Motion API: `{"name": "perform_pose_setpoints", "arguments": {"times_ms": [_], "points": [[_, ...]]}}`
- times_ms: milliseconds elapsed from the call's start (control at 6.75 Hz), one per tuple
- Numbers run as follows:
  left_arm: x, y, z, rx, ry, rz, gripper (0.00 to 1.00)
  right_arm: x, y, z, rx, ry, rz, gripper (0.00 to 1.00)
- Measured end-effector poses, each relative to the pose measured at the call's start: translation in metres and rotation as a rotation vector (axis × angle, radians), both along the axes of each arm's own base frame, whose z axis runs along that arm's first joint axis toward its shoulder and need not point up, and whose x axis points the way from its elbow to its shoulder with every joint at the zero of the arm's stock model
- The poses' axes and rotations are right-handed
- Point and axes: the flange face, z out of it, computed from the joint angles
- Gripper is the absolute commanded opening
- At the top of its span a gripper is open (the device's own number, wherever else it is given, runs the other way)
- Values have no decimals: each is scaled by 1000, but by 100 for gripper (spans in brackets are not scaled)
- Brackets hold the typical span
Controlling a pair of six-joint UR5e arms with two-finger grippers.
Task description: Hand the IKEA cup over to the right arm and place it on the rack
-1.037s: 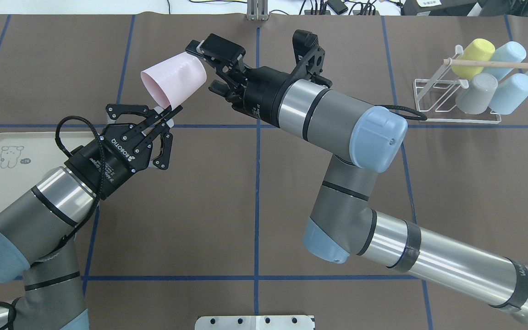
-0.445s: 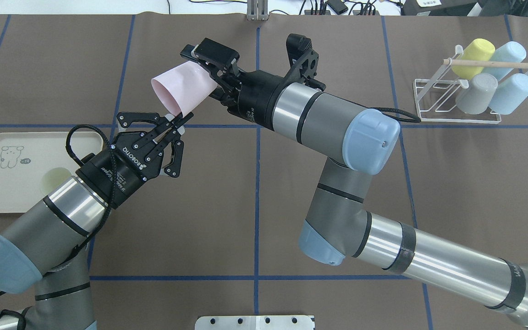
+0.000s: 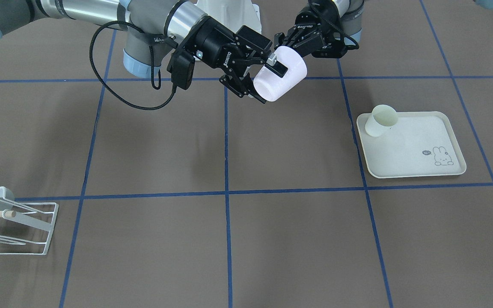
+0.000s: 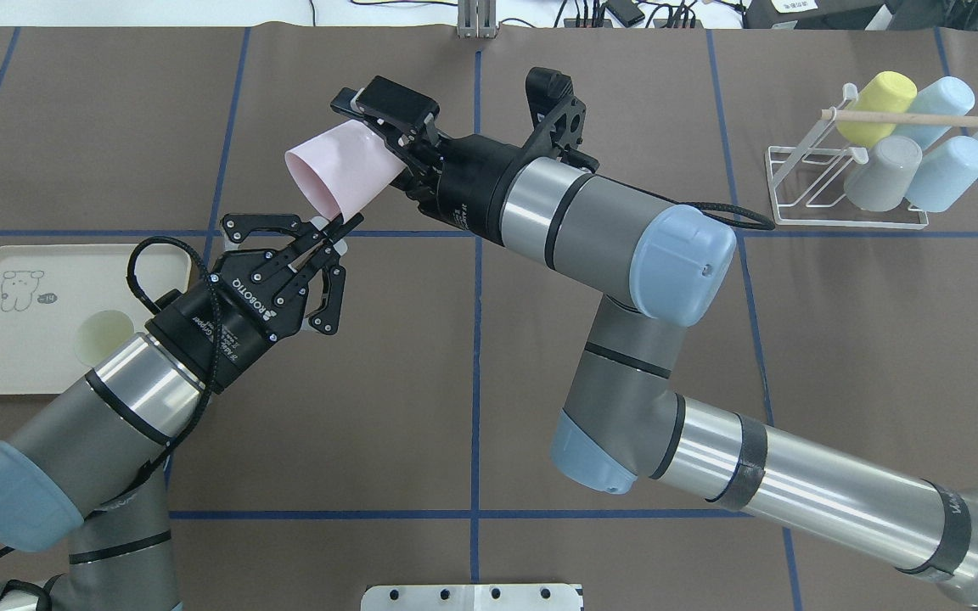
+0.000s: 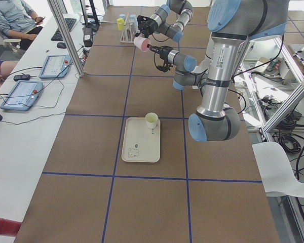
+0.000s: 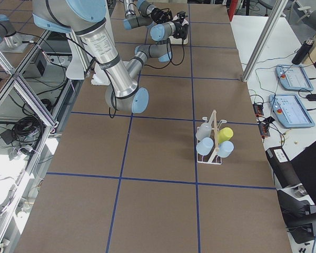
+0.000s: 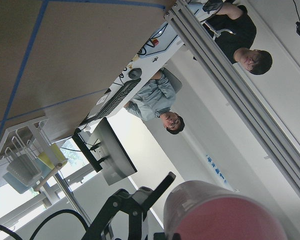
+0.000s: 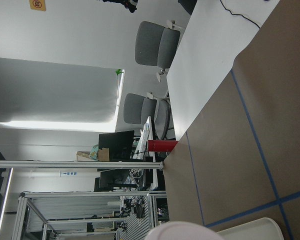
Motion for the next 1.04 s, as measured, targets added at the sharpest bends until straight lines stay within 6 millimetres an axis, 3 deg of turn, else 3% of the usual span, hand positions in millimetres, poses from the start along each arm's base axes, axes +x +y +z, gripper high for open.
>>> {"name": "perform_pose_setpoints", "arguments": {"times_ms": [445, 593, 741, 889, 1037], "points": [[2, 1, -5, 2, 10, 0, 0, -2, 4, -2, 1, -7, -8, 99], [2, 2, -5, 1, 10, -1, 0, -3, 5, -2, 2, -7, -10, 82], [2, 2, -5, 1, 10, -1, 21, -3, 6, -2, 1, -9, -11, 1], [3, 3, -4, 1, 9, 1, 99, -2, 6, -3, -1, -16, -13, 0], [4, 4, -4, 5, 4, 1, 100, -1, 4, -5, -6, -23, -14, 0]]}}
